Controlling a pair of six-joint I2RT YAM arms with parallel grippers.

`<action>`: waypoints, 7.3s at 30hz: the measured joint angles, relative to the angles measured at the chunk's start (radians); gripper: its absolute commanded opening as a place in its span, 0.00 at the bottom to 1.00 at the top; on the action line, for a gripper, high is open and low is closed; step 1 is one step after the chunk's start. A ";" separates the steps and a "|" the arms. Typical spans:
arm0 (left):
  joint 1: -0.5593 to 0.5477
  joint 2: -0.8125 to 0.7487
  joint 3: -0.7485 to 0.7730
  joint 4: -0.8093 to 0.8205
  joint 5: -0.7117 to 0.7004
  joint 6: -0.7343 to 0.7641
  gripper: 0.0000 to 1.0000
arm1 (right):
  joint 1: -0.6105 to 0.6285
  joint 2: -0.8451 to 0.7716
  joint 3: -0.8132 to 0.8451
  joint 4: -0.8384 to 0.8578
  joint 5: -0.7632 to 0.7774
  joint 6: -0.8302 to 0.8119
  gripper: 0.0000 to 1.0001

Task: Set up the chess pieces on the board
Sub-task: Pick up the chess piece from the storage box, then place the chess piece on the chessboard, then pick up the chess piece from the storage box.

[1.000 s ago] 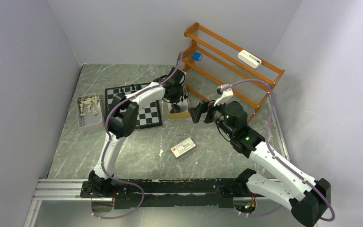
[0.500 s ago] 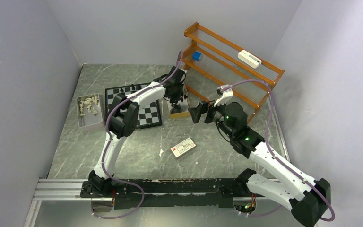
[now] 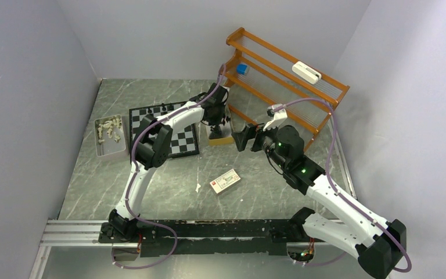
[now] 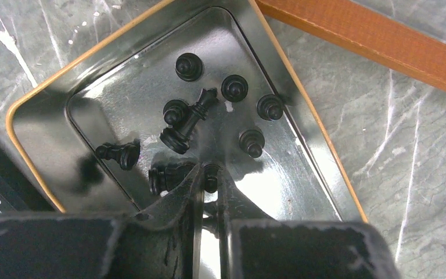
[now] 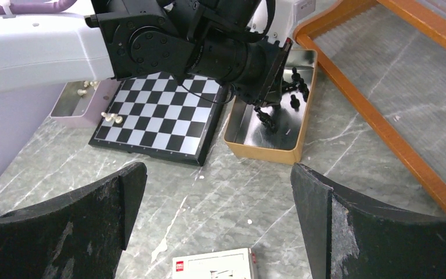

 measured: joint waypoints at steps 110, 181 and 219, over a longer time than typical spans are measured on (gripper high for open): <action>0.323 -0.087 -0.090 -0.013 -0.050 0.015 0.16 | 0.000 -0.015 -0.043 0.037 -0.031 0.012 1.00; 0.252 -0.276 -0.063 -0.097 0.000 -0.016 0.30 | 0.000 -0.010 -0.043 0.019 -0.053 0.020 1.00; 0.333 -0.094 -0.056 -0.074 -0.011 -0.026 0.37 | 0.000 0.018 -0.043 0.022 -0.058 0.019 1.00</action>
